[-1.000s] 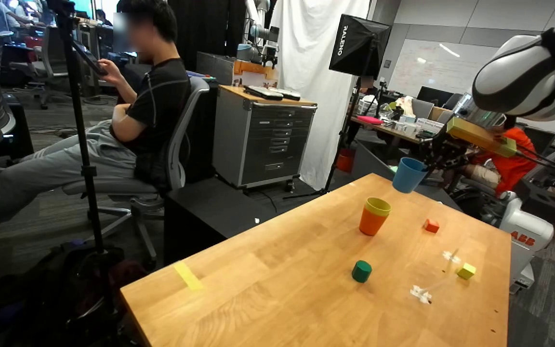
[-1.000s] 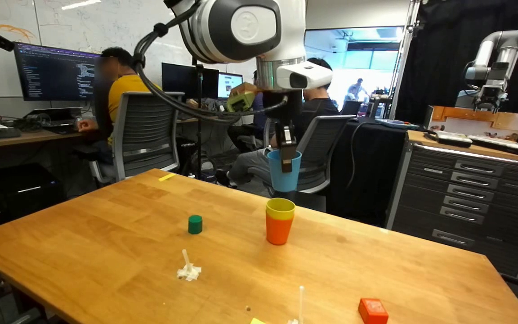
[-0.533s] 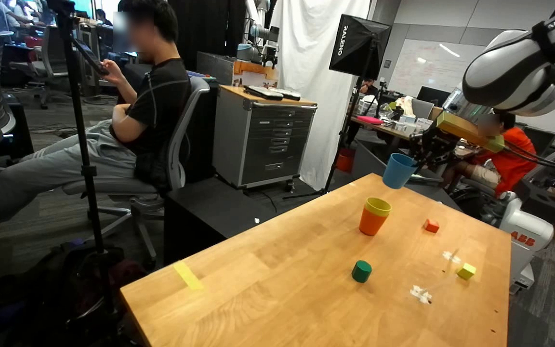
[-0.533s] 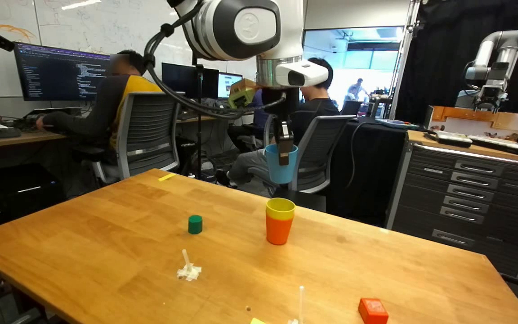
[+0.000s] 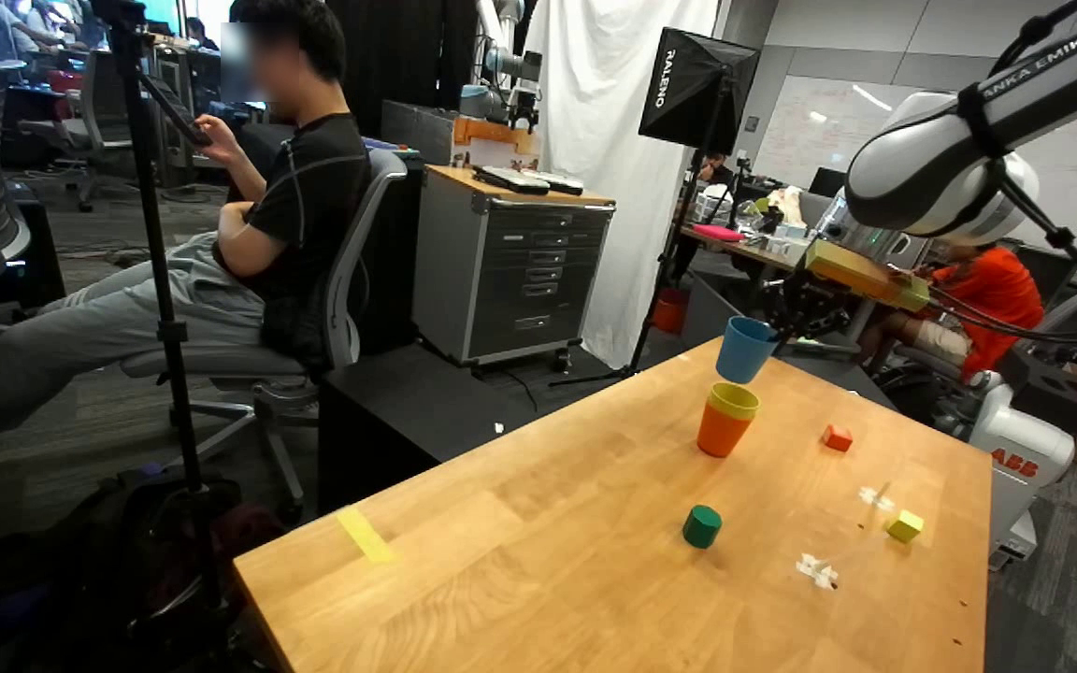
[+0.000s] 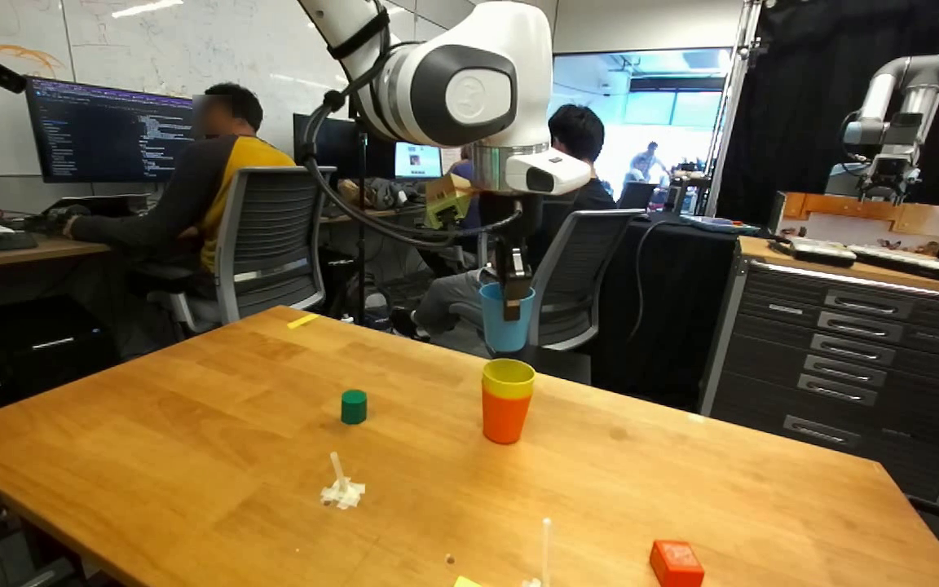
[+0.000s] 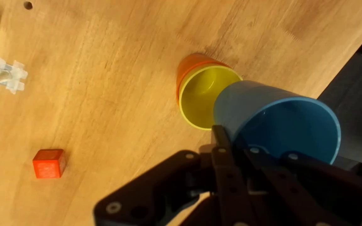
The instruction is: Stack the cups
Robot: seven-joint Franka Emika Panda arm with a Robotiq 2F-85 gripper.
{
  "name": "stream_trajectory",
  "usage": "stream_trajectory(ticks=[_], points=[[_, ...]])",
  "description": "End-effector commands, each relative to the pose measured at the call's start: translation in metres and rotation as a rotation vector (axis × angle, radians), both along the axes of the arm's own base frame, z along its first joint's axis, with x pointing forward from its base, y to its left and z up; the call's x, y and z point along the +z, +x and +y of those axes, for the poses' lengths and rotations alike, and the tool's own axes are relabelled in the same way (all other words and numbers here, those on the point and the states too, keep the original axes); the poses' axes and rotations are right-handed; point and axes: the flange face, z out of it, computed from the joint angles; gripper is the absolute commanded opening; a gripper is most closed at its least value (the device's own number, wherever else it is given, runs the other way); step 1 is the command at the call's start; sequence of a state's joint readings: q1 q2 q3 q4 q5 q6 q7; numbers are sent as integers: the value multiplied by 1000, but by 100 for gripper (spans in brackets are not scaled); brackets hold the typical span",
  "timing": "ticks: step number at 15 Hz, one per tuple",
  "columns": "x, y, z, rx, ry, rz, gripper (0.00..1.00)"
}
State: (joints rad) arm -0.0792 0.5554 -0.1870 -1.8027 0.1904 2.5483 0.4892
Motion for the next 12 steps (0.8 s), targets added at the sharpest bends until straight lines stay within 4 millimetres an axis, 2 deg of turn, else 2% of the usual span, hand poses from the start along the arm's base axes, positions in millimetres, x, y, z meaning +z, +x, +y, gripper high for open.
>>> stream_trajectory(ticks=[1, 8, 12], points=[[-4, 15, -10, -9, 25, 7, 4], [-17, 16, -31, -49, 40, 12, 4], [-28, 16, -29, -53, 59, 29, 4]])
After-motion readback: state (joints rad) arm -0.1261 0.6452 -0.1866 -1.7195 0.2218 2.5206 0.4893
